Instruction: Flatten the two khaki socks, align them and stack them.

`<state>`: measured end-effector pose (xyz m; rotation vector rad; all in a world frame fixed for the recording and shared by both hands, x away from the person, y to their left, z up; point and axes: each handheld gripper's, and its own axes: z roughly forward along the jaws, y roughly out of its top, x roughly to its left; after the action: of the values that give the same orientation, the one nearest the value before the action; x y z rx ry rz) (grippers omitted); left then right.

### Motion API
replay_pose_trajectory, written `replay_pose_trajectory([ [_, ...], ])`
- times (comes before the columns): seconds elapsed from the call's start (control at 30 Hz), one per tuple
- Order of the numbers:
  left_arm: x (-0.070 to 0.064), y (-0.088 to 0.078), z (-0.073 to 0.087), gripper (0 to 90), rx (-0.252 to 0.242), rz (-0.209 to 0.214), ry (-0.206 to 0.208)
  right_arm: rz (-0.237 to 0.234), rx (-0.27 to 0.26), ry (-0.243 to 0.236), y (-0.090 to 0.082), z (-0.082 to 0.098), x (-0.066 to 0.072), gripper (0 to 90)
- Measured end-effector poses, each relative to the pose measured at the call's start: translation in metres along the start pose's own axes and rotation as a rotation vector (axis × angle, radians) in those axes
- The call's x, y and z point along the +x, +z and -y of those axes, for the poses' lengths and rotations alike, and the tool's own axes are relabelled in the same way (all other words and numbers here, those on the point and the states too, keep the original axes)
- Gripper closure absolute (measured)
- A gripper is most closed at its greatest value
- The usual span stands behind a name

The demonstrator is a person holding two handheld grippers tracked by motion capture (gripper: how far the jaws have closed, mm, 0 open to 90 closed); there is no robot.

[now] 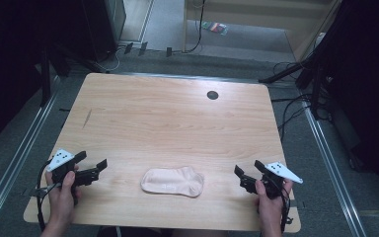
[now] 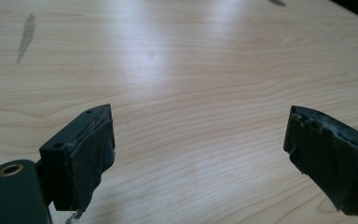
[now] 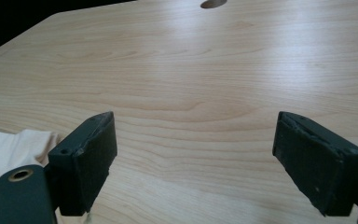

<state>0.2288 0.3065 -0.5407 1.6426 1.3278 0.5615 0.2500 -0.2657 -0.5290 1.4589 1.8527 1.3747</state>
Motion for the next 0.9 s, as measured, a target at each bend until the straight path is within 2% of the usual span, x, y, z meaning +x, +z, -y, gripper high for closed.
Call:
replay_pose_trajectory([
  [0.13,0.007,-0.004,0.003,9.2,0.013,-0.023,0.027,0.015,0.004,0.008,-0.005,0.002,-0.009,13.5],
  [0.3,0.019,-0.011,0.005,9.2,0.012,-0.043,0.017,0.037,0.005,0.008,-0.013,0.005,-0.017,13.5],
  [0.4,0.025,-0.015,0.008,9.1,0.016,-0.063,0.025,0.05,0.01,-0.001,-0.018,0.008,-0.023,13.5],
  [0.6,0.038,-0.026,0.012,9.1,0.013,-0.08,0.015,0.081,0.021,0.013,-0.026,0.014,-0.035,13.5],
  [0.8,0.046,-0.033,0.016,8.2,0.012,-0.111,0.031,0.103,0.027,0.011,-0.038,0.019,-0.047,13.4],
  [0.9,0.051,-0.037,0.017,8.2,0.008,-0.117,0.023,0.111,0.026,0.014,-0.045,0.022,-0.051,13.3],
])
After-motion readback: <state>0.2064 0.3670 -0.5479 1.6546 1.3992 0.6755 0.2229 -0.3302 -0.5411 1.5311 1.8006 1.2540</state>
